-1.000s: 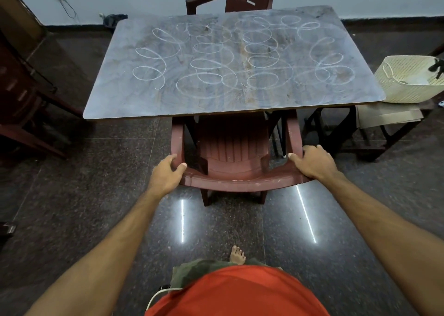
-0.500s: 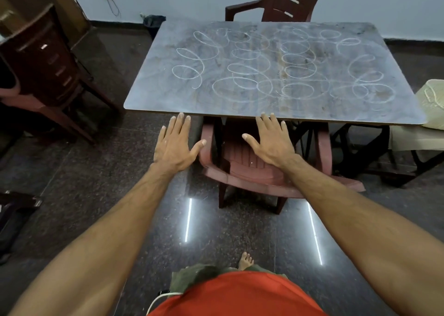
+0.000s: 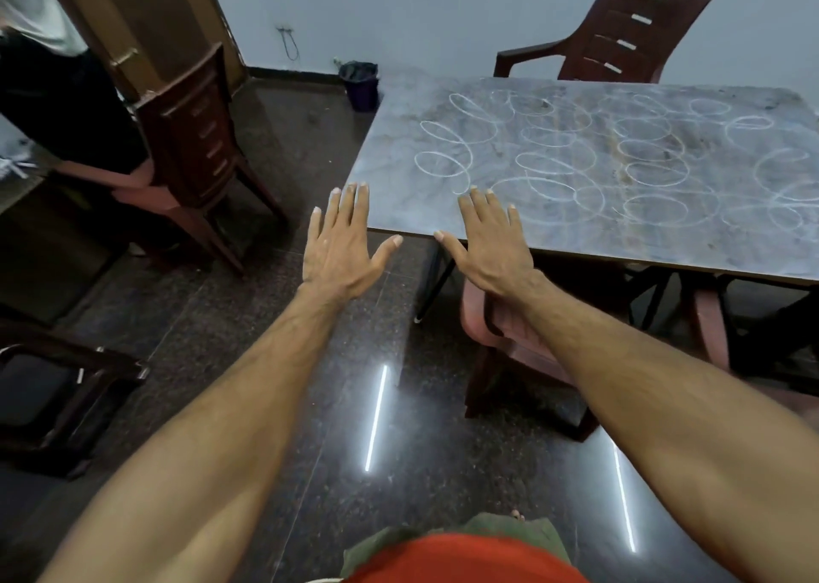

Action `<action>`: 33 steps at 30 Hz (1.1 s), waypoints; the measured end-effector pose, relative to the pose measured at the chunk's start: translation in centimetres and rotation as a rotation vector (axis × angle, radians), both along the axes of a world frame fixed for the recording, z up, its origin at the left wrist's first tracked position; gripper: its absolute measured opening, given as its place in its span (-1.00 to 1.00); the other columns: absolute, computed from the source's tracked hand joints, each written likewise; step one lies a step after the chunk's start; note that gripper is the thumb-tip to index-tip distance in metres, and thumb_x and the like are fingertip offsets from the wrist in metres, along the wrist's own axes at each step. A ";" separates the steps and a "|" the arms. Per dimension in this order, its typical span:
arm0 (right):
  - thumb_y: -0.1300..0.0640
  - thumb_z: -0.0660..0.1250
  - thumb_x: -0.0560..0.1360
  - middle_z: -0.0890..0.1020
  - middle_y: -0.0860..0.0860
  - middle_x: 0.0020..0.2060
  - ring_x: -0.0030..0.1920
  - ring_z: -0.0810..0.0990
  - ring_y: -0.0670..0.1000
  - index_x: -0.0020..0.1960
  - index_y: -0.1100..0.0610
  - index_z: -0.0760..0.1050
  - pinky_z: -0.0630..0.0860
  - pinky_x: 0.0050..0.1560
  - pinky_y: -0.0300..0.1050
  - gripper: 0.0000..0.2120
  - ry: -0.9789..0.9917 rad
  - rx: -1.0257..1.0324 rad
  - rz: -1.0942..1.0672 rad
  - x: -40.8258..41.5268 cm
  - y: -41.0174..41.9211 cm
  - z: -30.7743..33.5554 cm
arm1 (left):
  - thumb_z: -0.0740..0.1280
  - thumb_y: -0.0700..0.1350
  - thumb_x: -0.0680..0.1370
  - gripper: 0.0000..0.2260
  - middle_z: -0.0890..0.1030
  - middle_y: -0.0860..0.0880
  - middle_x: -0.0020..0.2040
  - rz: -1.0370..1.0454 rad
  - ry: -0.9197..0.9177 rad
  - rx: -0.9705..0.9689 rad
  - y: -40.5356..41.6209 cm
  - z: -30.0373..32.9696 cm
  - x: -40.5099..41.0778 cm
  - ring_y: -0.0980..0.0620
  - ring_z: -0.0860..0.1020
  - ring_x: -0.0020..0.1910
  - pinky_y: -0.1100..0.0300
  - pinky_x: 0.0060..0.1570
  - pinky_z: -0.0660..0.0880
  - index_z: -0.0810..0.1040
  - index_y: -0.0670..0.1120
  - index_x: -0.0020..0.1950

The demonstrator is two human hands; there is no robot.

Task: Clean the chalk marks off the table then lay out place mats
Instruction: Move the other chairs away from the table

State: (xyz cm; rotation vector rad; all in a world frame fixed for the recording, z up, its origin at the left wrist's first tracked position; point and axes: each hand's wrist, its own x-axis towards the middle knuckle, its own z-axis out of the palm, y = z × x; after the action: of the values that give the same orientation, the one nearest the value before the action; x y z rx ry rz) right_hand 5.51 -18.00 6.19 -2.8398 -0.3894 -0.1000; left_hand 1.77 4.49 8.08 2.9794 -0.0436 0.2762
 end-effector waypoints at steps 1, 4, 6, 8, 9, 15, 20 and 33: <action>-0.31 -0.05 0.62 0.04 0.10 0.61 0.60 -0.05 0.12 0.60 0.13 0.04 -0.10 0.56 0.20 -0.28 -0.008 -0.003 0.000 0.3 1.0 0.1 | 0.01 0.36 0.57 -0.22 -0.03 -0.06 0.63 0.000 -0.010 0.004 1.1 0.1 0.2 -0.07 -0.05 0.60 -0.12 0.54 -0.04 -0.10 -0.09 0.62; -0.29 -0.04 0.63 0.04 0.10 0.61 0.60 -0.05 0.12 0.60 0.14 0.04 -0.10 0.56 0.20 -0.29 -0.012 -0.007 0.007 1.2 3.8 0.2 | 0.00 0.37 0.56 -0.21 -0.05 -0.06 0.63 0.000 -0.017 0.005 3.6 0.3 0.7 -0.07 -0.06 0.60 -0.11 0.54 -0.04 -0.11 -0.08 0.62; -0.27 -0.03 0.63 0.04 0.10 0.61 0.60 -0.05 0.12 0.60 0.14 0.04 -0.10 0.56 0.20 -0.31 -0.010 -0.003 0.011 1.9 5.2 0.2 | 0.00 0.37 0.56 -0.21 -0.06 -0.06 0.63 -0.007 -0.013 -0.006 4.9 0.3 1.3 -0.08 -0.06 0.60 -0.11 0.54 -0.04 -0.12 -0.08 0.62; -0.26 -0.02 0.64 0.05 0.11 0.60 0.60 -0.04 0.13 0.60 0.14 0.05 -0.09 0.56 0.21 -0.32 -0.017 -0.003 0.024 2.9 6.6 0.1 | 0.02 0.37 0.57 -0.21 -0.07 -0.05 0.63 -0.007 -0.003 -0.030 6.3 0.2 2.2 -0.09 -0.07 0.60 -0.10 0.54 -0.04 -0.13 -0.08 0.62; -0.26 -0.02 0.64 0.05 0.11 0.60 0.60 -0.04 0.13 0.60 0.14 0.06 -0.08 0.56 0.22 -0.33 -0.019 -0.006 0.030 3.5 7.2 0.0 | 0.02 0.37 0.57 -0.21 -0.07 -0.05 0.63 -0.004 -0.002 -0.038 6.9 0.1 2.8 -0.09 -0.07 0.60 -0.10 0.54 -0.04 -0.13 -0.08 0.62; -0.28 -0.03 0.64 0.02 0.09 0.61 0.60 -0.06 0.11 0.60 0.12 0.05 -0.08 0.56 0.21 -0.32 -0.015 -0.015 0.037 8.9 11.2 -0.9 | 0.04 0.32 0.59 -0.24 -0.09 -0.06 0.63 -0.009 -0.010 -0.053 10.7 -0.7 7.2 -0.06 -0.08 0.60 -0.04 0.55 -0.07 -0.14 -0.09 0.62; -0.28 -0.03 0.63 0.06 0.10 0.60 0.60 -0.02 0.12 0.60 0.13 0.06 -0.06 0.55 0.21 -0.31 -0.030 -0.012 0.018 15.5 14.6 -1.4 | 0.03 0.32 0.60 -0.24 -0.11 -0.06 0.63 -0.015 0.009 -0.044 14.2 -0.9 13.3 -0.05 -0.10 0.60 -0.01 0.55 -0.08 -0.15 -0.09 0.61; -0.30 -0.05 0.62 0.08 0.08 0.60 0.60 0.00 0.11 0.60 0.11 0.08 -0.07 0.55 0.18 -0.31 0.002 0.012 -0.015 31.9 21.8 -1.8 | 0.02 0.31 0.61 -0.25 -0.10 -0.05 0.63 -0.022 0.040 -0.048 21.6 -1.0 30.5 -0.03 -0.10 0.60 -0.01 0.55 -0.10 -0.14 -0.10 0.61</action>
State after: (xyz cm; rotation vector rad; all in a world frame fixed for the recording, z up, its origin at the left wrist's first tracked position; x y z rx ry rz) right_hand 37.46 3.82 4.42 -2.8313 -0.3665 -0.1024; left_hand 32.22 26.08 7.09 2.9339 -0.0650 0.2121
